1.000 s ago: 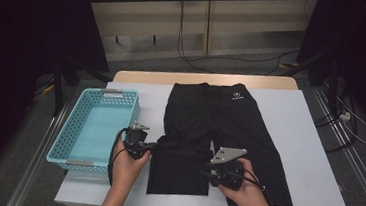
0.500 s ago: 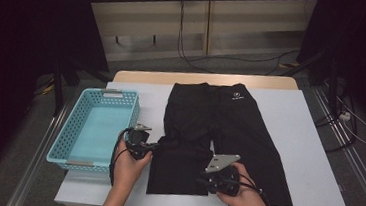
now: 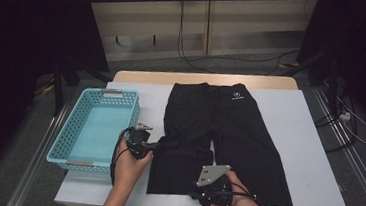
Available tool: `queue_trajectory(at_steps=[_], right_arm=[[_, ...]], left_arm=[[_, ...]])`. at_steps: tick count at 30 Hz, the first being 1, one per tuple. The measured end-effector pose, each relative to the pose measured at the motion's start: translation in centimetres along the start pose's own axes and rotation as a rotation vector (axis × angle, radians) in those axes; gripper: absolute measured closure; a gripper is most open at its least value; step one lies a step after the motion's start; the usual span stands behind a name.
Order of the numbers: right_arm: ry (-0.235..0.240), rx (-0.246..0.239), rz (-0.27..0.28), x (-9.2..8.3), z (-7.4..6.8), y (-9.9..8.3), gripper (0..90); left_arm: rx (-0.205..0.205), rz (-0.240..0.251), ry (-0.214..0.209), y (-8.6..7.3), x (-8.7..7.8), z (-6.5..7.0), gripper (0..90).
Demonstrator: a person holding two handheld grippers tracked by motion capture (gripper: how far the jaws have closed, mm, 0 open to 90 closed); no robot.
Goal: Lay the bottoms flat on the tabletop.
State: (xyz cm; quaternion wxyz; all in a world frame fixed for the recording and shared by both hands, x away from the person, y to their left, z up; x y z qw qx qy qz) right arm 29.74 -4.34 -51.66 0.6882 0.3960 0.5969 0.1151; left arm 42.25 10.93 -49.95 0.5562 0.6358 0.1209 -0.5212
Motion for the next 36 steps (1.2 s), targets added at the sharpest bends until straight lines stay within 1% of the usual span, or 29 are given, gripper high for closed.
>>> queue_trajectory(at_steps=[1,2,4,6,7,8,9,10,11,12,14,16,19,20,22,23,25,27,28,29,30,32,33,35,36], right_arm=[[0.013,0.014,0.013,0.0,0.0,-0.1,61.9],[0.015,0.018,0.020,0.0,0.1,-0.1,62.1],[0.012,0.029,0.016,0.0,0.0,-0.1,64.1],[0.011,0.037,0.006,0.0,0.0,0.0,68.2],[0.013,0.045,0.005,0.0,0.0,0.0,72.5],[0.017,0.057,0.009,0.0,0.1,0.0,80.6],[0.031,0.066,0.016,0.1,0.1,0.0,88.0],[0.054,0.099,0.021,0.2,0.1,0.0,88.9],[0.065,0.111,0.024,0.2,0.2,0.0,88.9],[0.071,0.111,0.023,0.2,0.3,0.0,89.0],[0.063,0.109,0.020,0.1,0.2,0.0,89.3],[0.059,0.101,0.010,0.1,0.0,0.1,89.6],[0.092,0.095,-0.006,-0.1,-0.5,0.0,89.8],[0.096,0.097,-0.007,-0.2,-0.7,-0.1,89.8],[0.113,0.084,-0.015,-0.4,-1.1,-0.2,89.8],[0.115,0.077,-0.020,-0.4,-1.3,-0.3,89.8],[0.114,0.060,-0.031,-0.6,-1.4,-0.3,89.8],[0.117,0.055,-0.034,-0.6,-1.4,-0.4,89.7],[0.119,0.054,-0.034,-0.6,-1.4,-0.4,89.7],[0.119,0.055,-0.035,-0.7,-1.4,-0.4,89.7],[0.120,0.056,-0.035,-0.7,-1.4,-0.4,89.7],[0.118,0.055,-0.033,-0.7,-1.4,-0.5,89.6],[0.117,0.054,-0.033,-0.7,-1.3,-0.5,89.6],[0.116,0.053,-0.031,-0.7,-1.3,-0.4,89.6],[0.116,0.053,-0.030,-0.7,-1.3,-0.4,89.4]], left_arm=[[-0.003,0.002,0.000,0.0,0.0,0.0,89.1],[-0.004,0.003,0.001,0.0,0.1,0.0,89.1],[-0.004,-0.001,0.003,0.0,0.2,0.0,89.1],[-0.004,-0.005,0.001,-0.1,0.3,0.0,89.1],[-0.006,-0.006,0.000,-0.1,0.4,0.0,89.0],[-0.008,-0.004,0.000,-0.1,0.4,0.1,88.9],[-0.007,-0.006,0.001,-0.1,0.4,0.1,88.9],[-0.006,-0.007,0.000,-0.1,0.5,0.1,88.9],[-0.011,-0.006,-0.002,0.0,0.5,0.1,88.9],[-0.012,-0.007,-0.005,0.0,0.5,0.2,88.8],[-0.007,-0.011,-0.001,0.0,0.5,0.2,88.6],[-0.006,-0.014,-0.008,0.0,0.4,0.3,88.3],[-0.004,-0.013,-0.009,0.0,0.2,0.3,88.1],[-0.010,-0.010,-0.005,0.0,0.1,0.2,88.1],[-0.024,-0.020,-0.008,-0.2,0.0,0.2,88.2],[-0.026,-0.020,-0.005,-0.2,0.1,0.2,87.9],[-0.028,-0.018,-0.014,-0.3,0.2,0.2,87.0],[-0.034,-0.015,-0.013,-0.2,0.3,0.1,86.3],[-0.032,-0.017,-0.021,-0.2,0.2,0.1,85.0],[-0.027,-0.010,-0.018,-0.1,0.2,0.0,83.6],[-0.019,0.001,-0.016,0.0,0.1,-0.1,80.1],[-0.010,0.039,-0.003,0.7,0.1,-0.3,67.1],[-0.007,0.064,0.000,1.1,0.1,-0.3,63.6],[-0.005,0.087,-0.009,1.7,0.2,-0.2,60.0],[-0.001,0.093,-0.018,1.9,0.3,-0.1,60.2]])
Point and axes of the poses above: each handheld gripper's, and its own axes: x roughly forward along the jaws, y roughly out of its top, z roughly to its right, the point moved 9 cm from there along x, roughly forward along the jaws, and after that the axes turned 3 degrees about -z, right-handed, at the moved point
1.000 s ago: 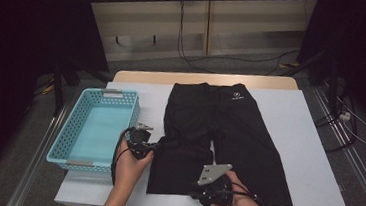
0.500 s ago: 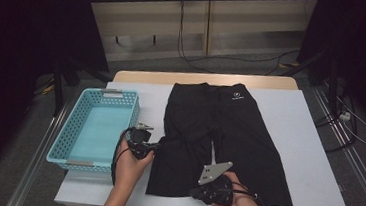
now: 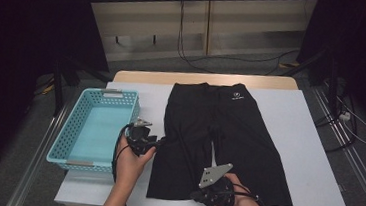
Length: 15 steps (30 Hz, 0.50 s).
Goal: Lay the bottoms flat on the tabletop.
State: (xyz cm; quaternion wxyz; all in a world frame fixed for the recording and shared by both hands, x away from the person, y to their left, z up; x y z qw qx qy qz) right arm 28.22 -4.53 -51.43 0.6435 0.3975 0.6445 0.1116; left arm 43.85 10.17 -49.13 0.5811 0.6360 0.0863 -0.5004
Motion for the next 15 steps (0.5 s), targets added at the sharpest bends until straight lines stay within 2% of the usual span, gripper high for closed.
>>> queue_trajectory(at_steps=[2,7,8,11,15], right_arm=[[-0.004,-0.001,0.001,0.0,0.1,0.0,89.4],[-0.008,0.000,0.002,-0.1,0.2,0.0,89.3],[-0.007,0.000,0.002,-0.1,0.2,0.0,89.3],[-0.006,0.002,0.005,-0.1,0.3,0.0,89.3],[0.003,0.013,0.014,-0.7,0.3,0.1,89.3]], left_arm=[[0.002,0.006,-0.009,0.3,0.6,0.1,61.5],[-0.005,-0.015,-0.008,0.1,1.8,-0.3,84.7],[-0.010,-0.034,-0.006,-0.1,1.8,-0.5,89.0],[-0.034,-0.045,0.015,-0.3,1.6,-1.3,90.0],[-0.060,-0.029,0.033,-0.1,0.4,-1.8,90.0]])
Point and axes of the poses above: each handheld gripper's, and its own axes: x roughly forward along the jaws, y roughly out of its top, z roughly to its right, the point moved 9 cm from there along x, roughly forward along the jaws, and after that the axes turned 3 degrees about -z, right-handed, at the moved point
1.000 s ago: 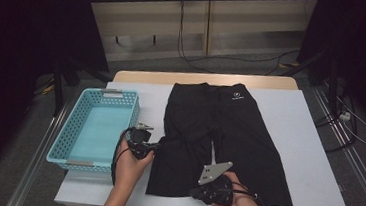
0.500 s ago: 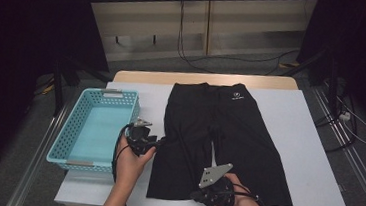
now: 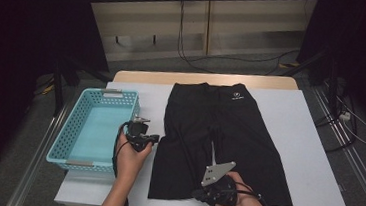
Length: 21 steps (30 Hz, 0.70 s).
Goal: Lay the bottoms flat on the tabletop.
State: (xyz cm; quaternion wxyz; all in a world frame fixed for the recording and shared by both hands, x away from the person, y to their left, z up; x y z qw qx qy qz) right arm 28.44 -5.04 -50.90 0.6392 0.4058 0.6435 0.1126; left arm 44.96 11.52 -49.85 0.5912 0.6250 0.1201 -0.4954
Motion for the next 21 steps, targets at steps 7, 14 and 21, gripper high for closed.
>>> queue_trajectory(at_steps=[7,14,21], right_arm=[[-0.001,0.008,0.006,-0.2,0.3,-0.1,89.3],[0.009,0.007,0.002,-0.3,0.2,-0.1,89.3],[0.011,0.009,0.008,-0.5,0.3,-0.1,89.3]], left_arm=[[0.058,0.021,-0.046,0.5,0.9,2.3,67.8],[0.059,-0.028,-0.022,-0.4,2.3,1.8,85.5],[0.043,-0.035,0.002,-0.1,1.1,1.2,90.0]])
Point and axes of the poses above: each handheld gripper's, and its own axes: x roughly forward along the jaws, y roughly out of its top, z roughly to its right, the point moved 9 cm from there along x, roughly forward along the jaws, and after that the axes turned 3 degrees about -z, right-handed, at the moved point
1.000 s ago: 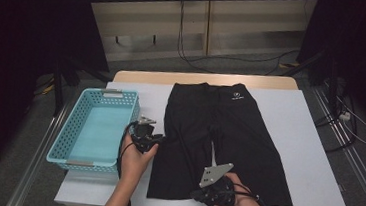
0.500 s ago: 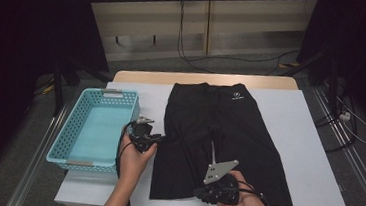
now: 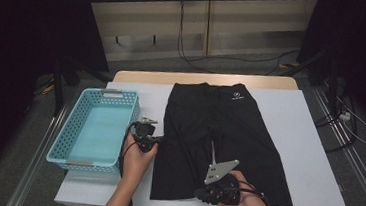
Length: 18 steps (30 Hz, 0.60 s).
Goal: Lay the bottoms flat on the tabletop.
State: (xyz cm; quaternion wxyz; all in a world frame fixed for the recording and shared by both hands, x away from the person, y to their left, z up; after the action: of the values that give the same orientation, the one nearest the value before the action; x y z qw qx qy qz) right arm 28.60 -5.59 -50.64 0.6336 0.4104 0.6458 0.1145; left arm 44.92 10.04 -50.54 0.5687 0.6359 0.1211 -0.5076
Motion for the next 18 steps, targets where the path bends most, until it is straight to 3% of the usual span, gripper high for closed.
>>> queue_trajectory(at_steps=[6,11,15,18], right_arm=[[0.009,0.003,0.010,-0.1,-0.2,0.2,89.3],[0.015,-0.003,0.009,-0.1,-0.4,0.2,89.3],[0.015,-0.003,0.007,-0.3,-0.3,0.2,89.3],[-0.010,-0.011,0.005,-0.3,0.0,0.1,89.0]], left_arm=[[-0.043,0.005,0.027,-0.1,-1.1,-0.7,90.0],[-0.043,-0.013,0.065,-0.4,-1.2,-1.0,90.0],[-0.036,-0.003,0.058,-0.2,-1.1,-0.9,90.0],[-0.023,0.001,0.055,-0.2,-0.8,-0.7,90.0]])
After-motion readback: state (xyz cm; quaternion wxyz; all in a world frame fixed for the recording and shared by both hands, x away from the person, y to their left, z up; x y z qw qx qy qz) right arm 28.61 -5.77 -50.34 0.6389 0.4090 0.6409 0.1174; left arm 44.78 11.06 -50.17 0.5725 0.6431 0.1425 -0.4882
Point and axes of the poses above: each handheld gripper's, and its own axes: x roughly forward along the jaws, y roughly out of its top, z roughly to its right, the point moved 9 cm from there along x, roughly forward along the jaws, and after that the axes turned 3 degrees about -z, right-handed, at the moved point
